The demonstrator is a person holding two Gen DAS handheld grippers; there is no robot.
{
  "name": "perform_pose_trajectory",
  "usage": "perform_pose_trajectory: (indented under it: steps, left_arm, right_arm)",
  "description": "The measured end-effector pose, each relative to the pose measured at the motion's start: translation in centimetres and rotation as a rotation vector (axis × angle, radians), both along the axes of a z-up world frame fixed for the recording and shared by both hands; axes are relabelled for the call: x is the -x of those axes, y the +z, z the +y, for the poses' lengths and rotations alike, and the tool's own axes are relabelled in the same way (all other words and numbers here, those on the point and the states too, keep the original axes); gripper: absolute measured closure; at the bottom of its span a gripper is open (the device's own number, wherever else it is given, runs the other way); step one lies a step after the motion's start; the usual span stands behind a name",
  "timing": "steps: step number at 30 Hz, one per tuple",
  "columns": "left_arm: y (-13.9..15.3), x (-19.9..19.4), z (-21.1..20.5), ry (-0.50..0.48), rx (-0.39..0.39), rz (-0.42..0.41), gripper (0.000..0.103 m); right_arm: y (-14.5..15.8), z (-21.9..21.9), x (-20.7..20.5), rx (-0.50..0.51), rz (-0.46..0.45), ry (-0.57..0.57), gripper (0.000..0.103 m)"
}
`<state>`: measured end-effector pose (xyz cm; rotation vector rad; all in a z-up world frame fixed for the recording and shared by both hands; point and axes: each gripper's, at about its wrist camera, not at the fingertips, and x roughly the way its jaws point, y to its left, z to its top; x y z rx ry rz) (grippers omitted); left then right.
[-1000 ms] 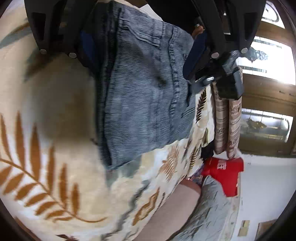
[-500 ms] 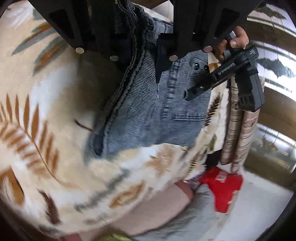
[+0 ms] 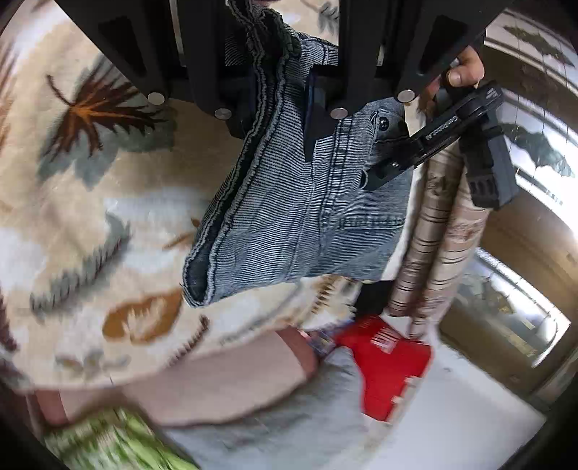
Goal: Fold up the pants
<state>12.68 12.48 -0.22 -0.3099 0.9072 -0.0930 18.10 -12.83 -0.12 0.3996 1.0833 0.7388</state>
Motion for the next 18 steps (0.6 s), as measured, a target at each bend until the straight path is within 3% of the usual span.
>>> perform_pose_trajectory:
  steps: [1, 3, 4, 5, 7, 9, 13, 15, 17, 18]
  left_arm:
    - [-1.7, -0.6, 0.2, 0.009, -0.015, 0.038, 0.073]
    - [-5.2, -1.5, 0.1, 0.034, -0.11, 0.136, 0.053]
    - [-5.9, -1.6, 0.1, 0.061, -0.145, 0.148, 0.034]
    - [-5.5, -0.9, 0.4, 0.095, -0.146, 0.119, 0.029]
    - [-3.9, 0.4, 0.6, 0.1, -0.143, 0.106, 0.029]
    - [-2.3, 1.9, 0.5, 0.119, -0.179, 0.092, 0.028]
    - [-0.2, 5.9, -1.0, 0.141, -0.233, 0.014, 0.017]
    - [-1.7, 5.7, -1.8, 0.127, -0.269, 0.064, 0.015]
    - [-4.5, 4.8, -2.6, 0.103, -0.301, 0.151, 0.015]
    - [-4.7, 4.9, -2.5, 0.121, -0.291, 0.135, 0.015]
  right_arm:
    - [-1.5, 0.5, -0.4, 0.045, -0.002, -0.01, 0.081]
    - [-5.0, 1.0, -1.1, 0.143, 0.048, -0.042, 0.072]
    - [-6.3, 1.2, -1.4, 0.215, 0.071, -0.06, 0.065]
    - [-7.1, 1.1, -1.4, 0.253, 0.09, -0.077, 0.057]
    - [-6.2, 0.3, -0.6, 0.217, 0.074, -0.097, 0.053]
    - [-3.7, 0.0, 0.9, 0.269, -0.018, -0.111, 0.049]
    - [-0.3, -0.3, 4.8, 0.271, -0.151, -0.09, 0.034]
    - [-0.8, 0.8, 5.9, 0.325, -0.174, -0.068, 0.03]
    - [-4.0, 2.3, 5.8, 0.436, -0.122, -0.021, 0.03]
    - [-6.1, 2.7, 5.4, 0.495, -0.072, -0.001, 0.027]
